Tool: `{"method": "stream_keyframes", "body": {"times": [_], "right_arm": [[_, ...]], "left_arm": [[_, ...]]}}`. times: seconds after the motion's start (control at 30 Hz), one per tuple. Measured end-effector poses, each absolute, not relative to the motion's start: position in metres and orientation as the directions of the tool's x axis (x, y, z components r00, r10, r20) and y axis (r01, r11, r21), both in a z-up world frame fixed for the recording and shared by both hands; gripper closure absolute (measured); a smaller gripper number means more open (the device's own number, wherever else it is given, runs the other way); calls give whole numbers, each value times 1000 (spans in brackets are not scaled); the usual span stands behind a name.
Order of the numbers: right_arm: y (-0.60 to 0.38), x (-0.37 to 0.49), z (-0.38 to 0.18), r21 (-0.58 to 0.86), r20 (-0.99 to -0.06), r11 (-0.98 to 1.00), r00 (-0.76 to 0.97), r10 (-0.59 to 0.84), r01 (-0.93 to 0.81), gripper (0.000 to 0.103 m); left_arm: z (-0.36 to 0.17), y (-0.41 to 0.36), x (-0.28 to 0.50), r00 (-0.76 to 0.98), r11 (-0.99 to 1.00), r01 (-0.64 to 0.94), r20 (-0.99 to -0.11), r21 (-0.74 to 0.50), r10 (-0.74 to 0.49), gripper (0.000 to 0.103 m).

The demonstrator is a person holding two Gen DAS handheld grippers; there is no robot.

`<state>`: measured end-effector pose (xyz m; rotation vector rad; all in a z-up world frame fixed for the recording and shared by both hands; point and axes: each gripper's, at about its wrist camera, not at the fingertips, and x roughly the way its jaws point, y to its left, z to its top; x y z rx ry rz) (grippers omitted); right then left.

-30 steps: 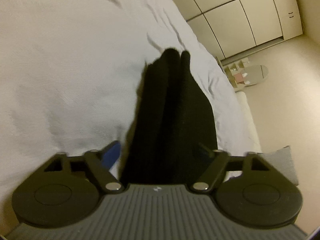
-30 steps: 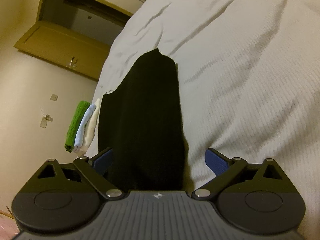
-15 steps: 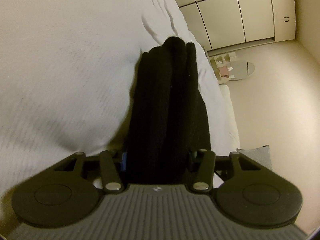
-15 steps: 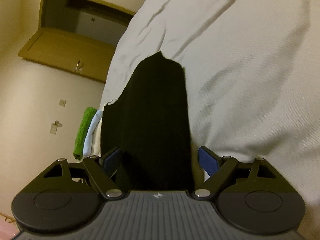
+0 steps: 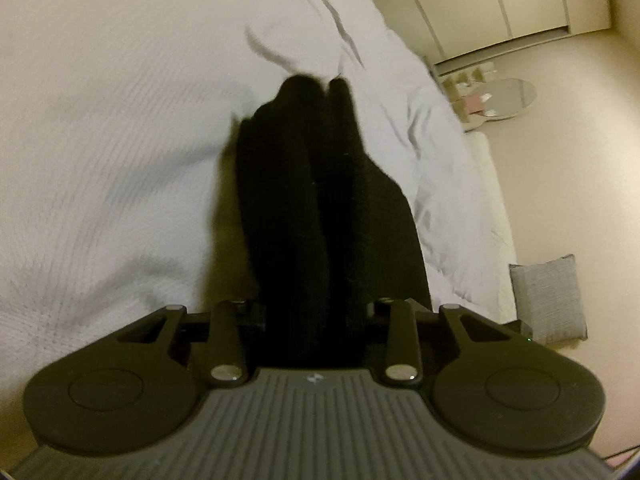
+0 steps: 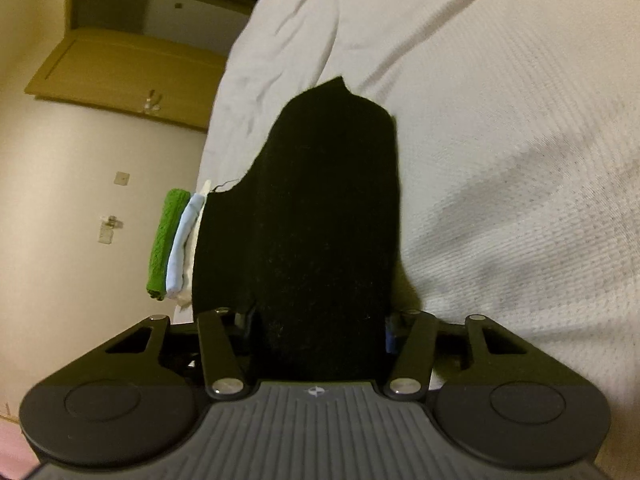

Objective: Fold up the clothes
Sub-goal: 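Grasp the folded black garment with both grippers and lift it, then carry the black garment with both grippers over the green towel stack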

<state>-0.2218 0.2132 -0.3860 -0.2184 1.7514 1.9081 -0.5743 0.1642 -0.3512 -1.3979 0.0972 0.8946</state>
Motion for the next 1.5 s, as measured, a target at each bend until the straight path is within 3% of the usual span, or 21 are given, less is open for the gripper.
{"method": "stream_keyframes", "body": {"times": [0.27, 0.43, 0.6, 0.93, 1.23, 1.5], "right_arm": [[221, -236, -294, 887, -452, 6, -865, 219, -461, 53], [234, -253, -222, 904, -412, -45, -896, 163, -424, 53], [248, -286, -169, 912, -377, -130, -920, 110, -390, 52], [251, -437, -128, 921, -329, -181, -938, 110, -344, 52], [252, -656, -115, 929, -305, -133, -917, 256, -346, 52], [307, -795, -133, 921, -331, -108, -900, 284, -373, 53]], "left_arm": [[-238, 141, -581, 627, -148, -613, -592, -776, 506, 73], [-160, 122, -602, 559, -189, -612, -590, -768, 583, 73], [-114, 101, -636, 497, -205, -604, -565, -770, 659, 73], [-85, 98, -813, 485, -157, -637, -551, -754, 679, 73], [-71, 175, -1034, 532, -54, -719, -599, -693, 599, 73], [-97, 240, -1153, 526, -45, -729, -601, -683, 602, 73]]}}
